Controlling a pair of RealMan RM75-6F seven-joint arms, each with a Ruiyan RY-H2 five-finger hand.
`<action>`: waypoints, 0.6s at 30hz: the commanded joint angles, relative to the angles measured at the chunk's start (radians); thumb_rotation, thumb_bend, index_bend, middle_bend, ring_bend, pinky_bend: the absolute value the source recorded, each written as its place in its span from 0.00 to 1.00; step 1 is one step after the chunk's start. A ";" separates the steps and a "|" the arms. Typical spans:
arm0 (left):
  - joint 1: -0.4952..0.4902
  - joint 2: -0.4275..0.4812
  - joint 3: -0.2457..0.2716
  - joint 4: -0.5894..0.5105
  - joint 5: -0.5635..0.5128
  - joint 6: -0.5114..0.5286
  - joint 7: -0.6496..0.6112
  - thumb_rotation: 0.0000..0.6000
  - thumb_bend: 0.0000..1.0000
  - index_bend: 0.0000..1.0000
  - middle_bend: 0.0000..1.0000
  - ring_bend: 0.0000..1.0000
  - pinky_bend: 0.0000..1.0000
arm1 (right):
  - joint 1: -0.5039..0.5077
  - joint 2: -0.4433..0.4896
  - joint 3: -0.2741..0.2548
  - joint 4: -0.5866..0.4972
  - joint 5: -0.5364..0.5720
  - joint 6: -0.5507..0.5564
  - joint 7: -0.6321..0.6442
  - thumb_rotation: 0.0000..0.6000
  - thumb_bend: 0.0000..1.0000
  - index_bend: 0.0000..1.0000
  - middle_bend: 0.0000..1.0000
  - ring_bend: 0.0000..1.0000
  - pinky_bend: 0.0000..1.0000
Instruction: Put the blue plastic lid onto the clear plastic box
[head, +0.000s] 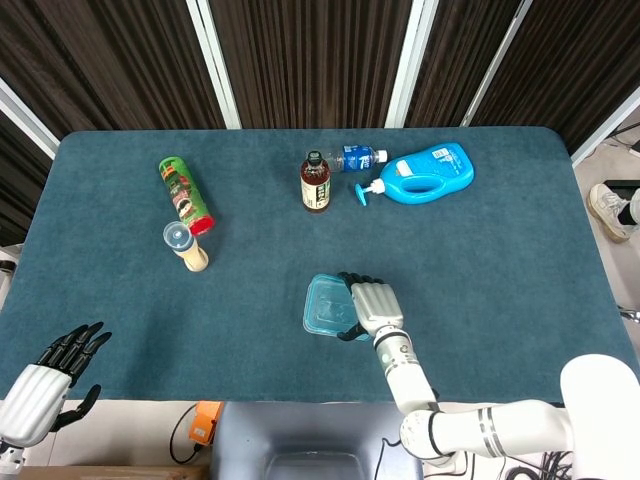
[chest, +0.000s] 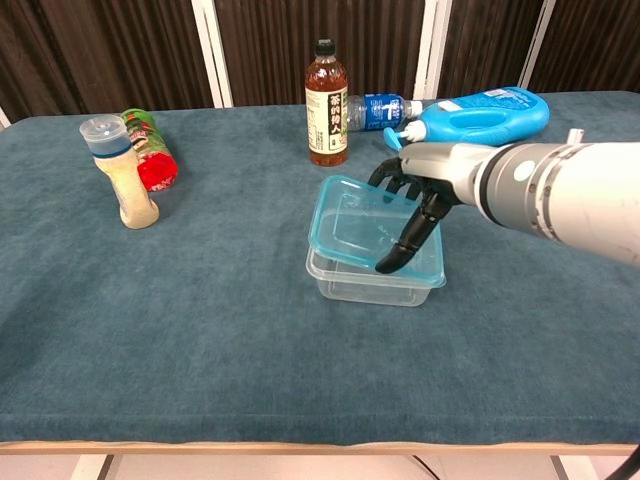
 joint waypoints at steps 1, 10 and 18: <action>0.000 0.000 0.000 0.001 0.001 0.001 -0.001 1.00 0.43 0.00 0.00 0.00 0.16 | 0.002 -0.007 0.001 0.007 -0.002 0.001 0.001 1.00 0.34 0.74 0.48 0.40 0.50; 0.001 0.002 0.001 0.002 0.001 0.004 -0.007 1.00 0.43 0.00 0.00 0.00 0.16 | 0.004 -0.018 0.007 0.024 -0.003 -0.001 0.004 1.00 0.34 0.74 0.48 0.40 0.50; 0.002 0.003 0.001 0.002 0.001 0.006 -0.010 1.00 0.43 0.00 0.00 0.00 0.16 | 0.006 -0.023 0.010 0.037 0.003 -0.002 -0.001 1.00 0.34 0.74 0.48 0.40 0.50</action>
